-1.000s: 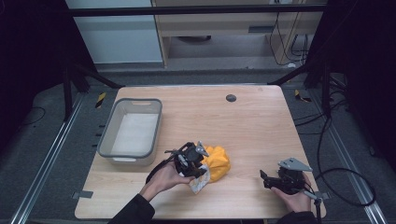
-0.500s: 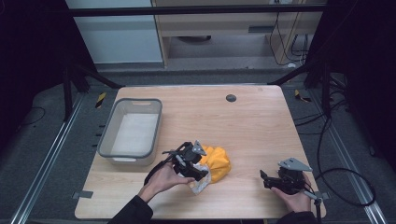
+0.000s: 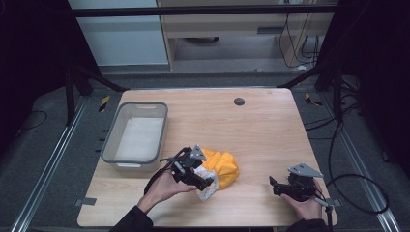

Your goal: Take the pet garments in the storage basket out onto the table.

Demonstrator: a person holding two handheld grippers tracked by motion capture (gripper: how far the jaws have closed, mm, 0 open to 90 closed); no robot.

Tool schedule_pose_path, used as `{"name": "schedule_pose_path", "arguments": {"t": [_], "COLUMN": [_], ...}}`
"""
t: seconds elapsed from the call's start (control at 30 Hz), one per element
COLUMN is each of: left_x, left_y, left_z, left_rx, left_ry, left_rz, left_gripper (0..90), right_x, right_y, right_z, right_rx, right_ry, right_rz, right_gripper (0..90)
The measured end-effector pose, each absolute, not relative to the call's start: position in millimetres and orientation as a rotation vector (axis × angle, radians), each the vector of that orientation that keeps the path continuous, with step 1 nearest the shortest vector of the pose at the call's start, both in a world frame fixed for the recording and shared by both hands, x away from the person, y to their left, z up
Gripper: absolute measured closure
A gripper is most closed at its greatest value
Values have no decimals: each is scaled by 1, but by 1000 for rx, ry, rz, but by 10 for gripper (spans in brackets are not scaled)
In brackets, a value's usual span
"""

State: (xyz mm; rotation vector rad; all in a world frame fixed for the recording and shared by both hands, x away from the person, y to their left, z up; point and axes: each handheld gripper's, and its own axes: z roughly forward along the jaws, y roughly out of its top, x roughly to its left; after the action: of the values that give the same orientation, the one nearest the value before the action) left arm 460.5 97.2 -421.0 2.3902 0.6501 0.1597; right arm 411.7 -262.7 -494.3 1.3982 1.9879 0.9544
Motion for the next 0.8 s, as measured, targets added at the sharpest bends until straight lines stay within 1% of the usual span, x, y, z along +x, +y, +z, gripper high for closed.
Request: {"name": "schedule_pose_path", "arguments": {"t": [0.37, 0.47, 0.8], "left_x": [451, 448, 437], "left_y": [122, 132, 160], "left_z": [-422, -422, -430], "left_rx": [2281, 2226, 2161], "left_ry": [689, 720, 776], "left_rz": [249, 276, 296], "left_gripper": [187, 187, 190], "right_x": [411, 411, 411], "right_y": [-263, -263, -262], "right_z": [-494, -494, -494], "right_rx": [1404, 1409, 1394], "right_ry": [1983, 1981, 1993], "right_rz": [955, 954, 947], "right_gripper": [95, 95, 95]}}
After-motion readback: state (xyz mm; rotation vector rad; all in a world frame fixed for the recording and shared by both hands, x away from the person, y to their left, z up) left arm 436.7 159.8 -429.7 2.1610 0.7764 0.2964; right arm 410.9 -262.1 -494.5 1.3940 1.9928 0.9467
